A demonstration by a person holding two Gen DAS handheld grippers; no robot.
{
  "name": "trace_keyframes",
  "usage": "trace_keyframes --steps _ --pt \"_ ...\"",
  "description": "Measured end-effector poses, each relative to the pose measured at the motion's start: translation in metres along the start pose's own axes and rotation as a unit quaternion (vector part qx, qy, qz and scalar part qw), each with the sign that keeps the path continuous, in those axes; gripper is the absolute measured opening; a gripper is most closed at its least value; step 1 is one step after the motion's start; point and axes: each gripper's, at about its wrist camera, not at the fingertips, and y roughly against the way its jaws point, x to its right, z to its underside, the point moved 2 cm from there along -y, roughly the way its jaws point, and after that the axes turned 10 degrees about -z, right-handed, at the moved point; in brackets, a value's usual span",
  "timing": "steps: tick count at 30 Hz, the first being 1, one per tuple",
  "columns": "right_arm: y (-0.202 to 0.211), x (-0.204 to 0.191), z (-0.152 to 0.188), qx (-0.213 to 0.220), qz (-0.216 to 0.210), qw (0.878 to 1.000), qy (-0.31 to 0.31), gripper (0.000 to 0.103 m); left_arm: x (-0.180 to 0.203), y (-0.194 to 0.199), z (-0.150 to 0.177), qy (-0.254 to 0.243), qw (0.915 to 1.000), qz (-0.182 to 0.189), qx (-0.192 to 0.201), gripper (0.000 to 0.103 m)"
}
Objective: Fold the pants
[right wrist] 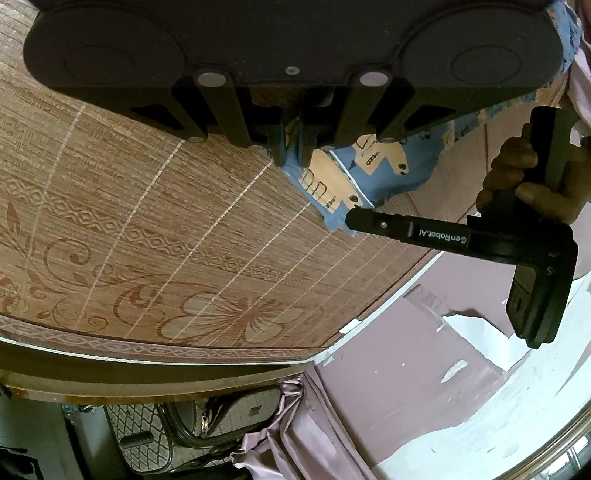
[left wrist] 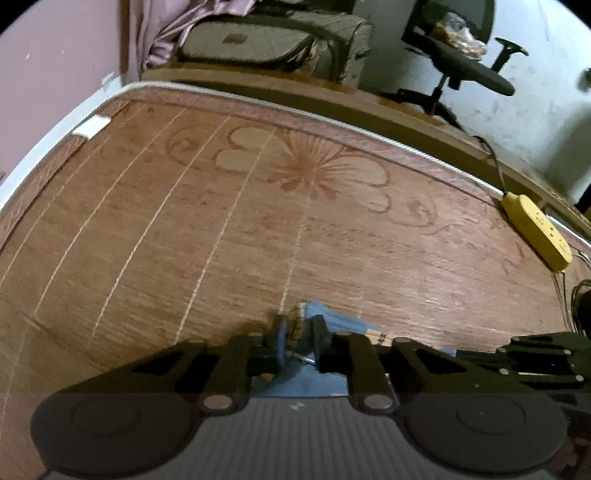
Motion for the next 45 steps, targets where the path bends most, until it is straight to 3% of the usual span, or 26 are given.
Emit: trace_keyframes --steps 7,10,12,13,15,17,19,21,24,26,29,32,36,38,41,45 --pt "0.011 -0.009 0.001 0.02 0.012 1.0 0.005 0.007 0.015 0.019 -0.009 -0.019 0.9988 0.014 0.042 0.007" --pt "0.011 -0.015 0.002 0.016 0.027 0.999 0.029 0.009 0.024 0.011 -0.006 -0.044 0.9982 -0.006 0.04 0.008" --pt "0.007 -0.013 0.005 0.007 0.051 0.998 0.04 0.021 0.028 0.0 0.0 -0.055 0.9975 -0.027 0.034 0.017" --pt "0.007 -0.013 0.005 0.008 0.061 0.997 0.047 0.03 0.029 -0.002 0.002 -0.052 0.9974 -0.035 0.034 0.027" --pt "0.009 -0.014 0.004 0.02 0.065 0.996 0.065 0.033 0.028 0.002 0.005 -0.046 0.9972 -0.04 0.043 0.049" --pt "0.012 -0.019 0.0 0.037 0.062 0.993 0.094 0.045 0.025 0.017 0.011 -0.037 0.9963 -0.042 0.065 0.067" --pt "0.01 -0.027 -0.001 0.04 0.053 0.989 0.13 0.058 0.018 0.033 0.025 -0.02 0.9952 -0.058 0.076 0.069" --pt "0.002 -0.033 0.002 0.018 0.047 0.985 0.163 0.064 0.01 0.051 0.048 0.004 0.9926 -0.086 0.086 0.072" --pt "-0.014 -0.035 0.013 -0.029 0.05 0.979 0.197 0.07 -0.003 0.088 0.102 0.05 0.9796 -0.157 0.116 0.078" --pt "-0.019 -0.033 0.017 -0.043 0.051 0.977 0.203 0.076 -0.011 0.116 0.141 0.085 0.9716 -0.182 0.125 0.08" --pt "-0.021 -0.034 0.019 -0.03 0.099 0.965 0.241 0.085 -0.023 0.155 0.202 0.137 0.958 -0.221 0.12 0.083" --pt "-0.017 -0.034 0.023 0.009 0.121 0.962 0.246 0.085 -0.047 0.188 0.259 0.2 0.9376 -0.264 0.105 0.083" --pt "-0.011 -0.069 0.044 0.026 0.084 0.956 0.279 0.088 -0.079 0.235 0.317 0.239 0.9127 -0.319 0.093 0.083" --pt "-0.011 -0.095 0.06 0.014 0.049 0.955 0.294 0.096 -0.096 0.258 0.334 0.24 0.9026 -0.343 0.101 0.084" --pt "-0.017 -0.133 0.085 -0.02 0.009 0.953 0.303 0.097 -0.119 0.271 0.358 0.256 0.8951 -0.354 0.089 0.086" --pt "-0.034 -0.169 0.114 -0.079 -0.016 0.938 0.336 0.097 -0.137 0.27 0.395 0.293 0.8883 -0.346 0.072 0.085"
